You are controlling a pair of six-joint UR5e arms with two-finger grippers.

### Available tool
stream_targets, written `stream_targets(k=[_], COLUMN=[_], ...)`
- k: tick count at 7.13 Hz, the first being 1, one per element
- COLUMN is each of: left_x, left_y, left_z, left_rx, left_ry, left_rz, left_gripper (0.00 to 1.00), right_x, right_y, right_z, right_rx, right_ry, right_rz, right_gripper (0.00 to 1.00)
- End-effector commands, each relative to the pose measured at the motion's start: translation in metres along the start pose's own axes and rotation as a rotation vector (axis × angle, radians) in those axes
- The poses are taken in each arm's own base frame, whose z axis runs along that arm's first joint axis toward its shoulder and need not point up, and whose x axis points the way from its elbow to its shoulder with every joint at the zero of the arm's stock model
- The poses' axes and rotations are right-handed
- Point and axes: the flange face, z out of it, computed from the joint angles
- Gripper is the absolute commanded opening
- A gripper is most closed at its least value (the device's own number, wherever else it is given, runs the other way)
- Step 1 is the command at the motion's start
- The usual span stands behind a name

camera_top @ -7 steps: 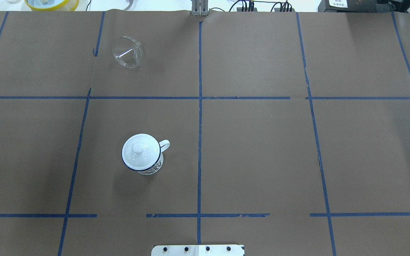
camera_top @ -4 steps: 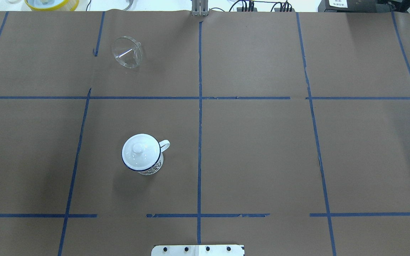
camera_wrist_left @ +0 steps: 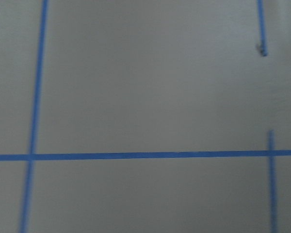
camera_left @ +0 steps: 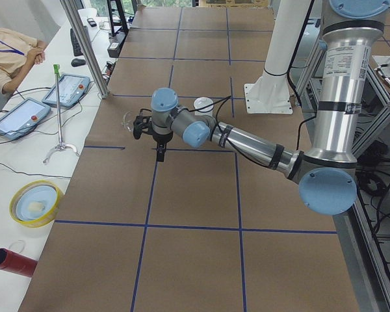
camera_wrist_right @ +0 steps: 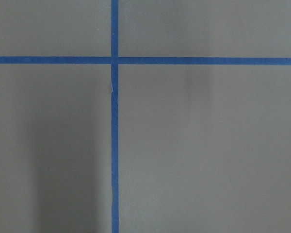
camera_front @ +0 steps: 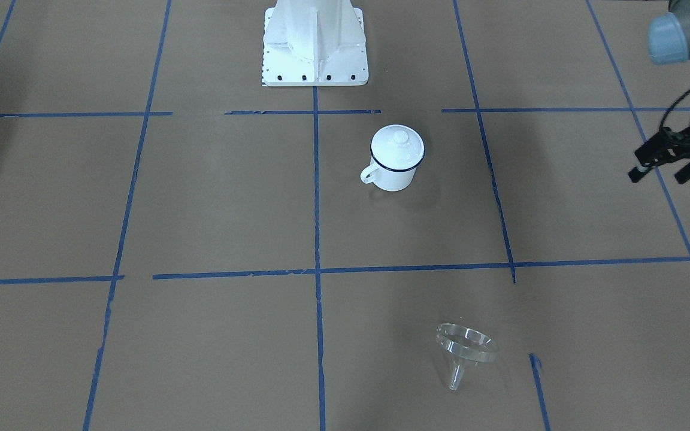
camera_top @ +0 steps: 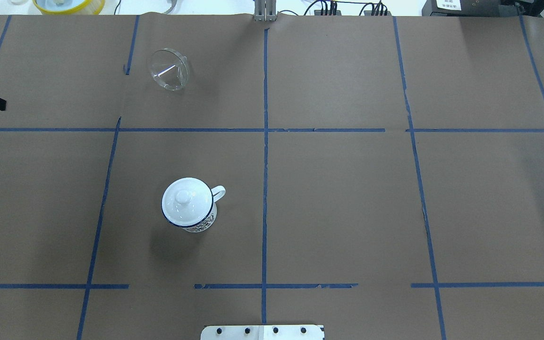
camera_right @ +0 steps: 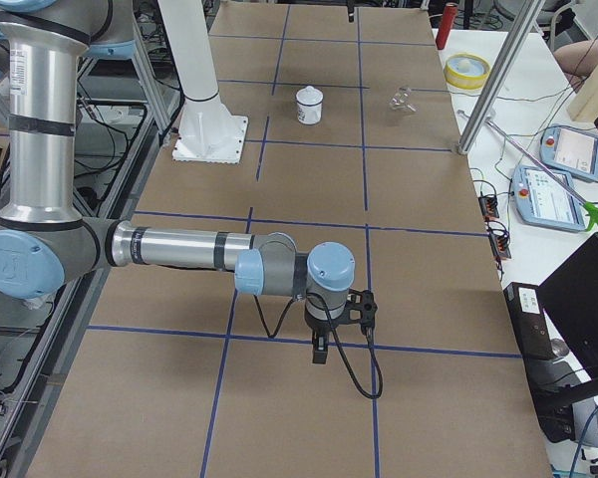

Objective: Place funnel on cup

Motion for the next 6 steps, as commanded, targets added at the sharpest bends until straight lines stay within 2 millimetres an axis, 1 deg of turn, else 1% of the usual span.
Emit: stream_targets(k=[1, 2, 3, 4, 5, 6], left_x=[0.111, 0.146, 0.214, 0.269, 0.286, 0.317], left_y=[0.047, 0.046, 0.037, 0.044, 0.058, 0.086], left_z=[0.028, 0.041, 0.044, 0.043, 0.048, 0.064], left_rx=[-0.046, -0.062, -0.089, -0.097, -0.112, -0.15], left_ry=[0.054, -0.006, -0.091, -0.138, -0.128, -0.101], left_rz=[-0.062, -0.092, -0.104, -0.09, -0.119, -0.129], left_gripper=[1.0, 1.0, 1.0, 1.0, 0.99, 0.99], right_x=[0.0, 0.0, 0.0, 0.0, 0.0, 0.0], right_y=[0.0, 0.0, 0.0, 0.0, 0.0, 0.0], right_z=[0.0, 0.0, 0.0, 0.0, 0.0, 0.0], right_rx=[0.0, 0.0, 0.0, 0.0, 0.0, 0.0], right_ry=[0.0, 0.0, 0.0, 0.0, 0.0, 0.0], right_rz=[0.0, 0.0, 0.0, 0.0, 0.0, 0.0], right_gripper=[1.0, 1.0, 1.0, 1.0, 1.0, 1.0])
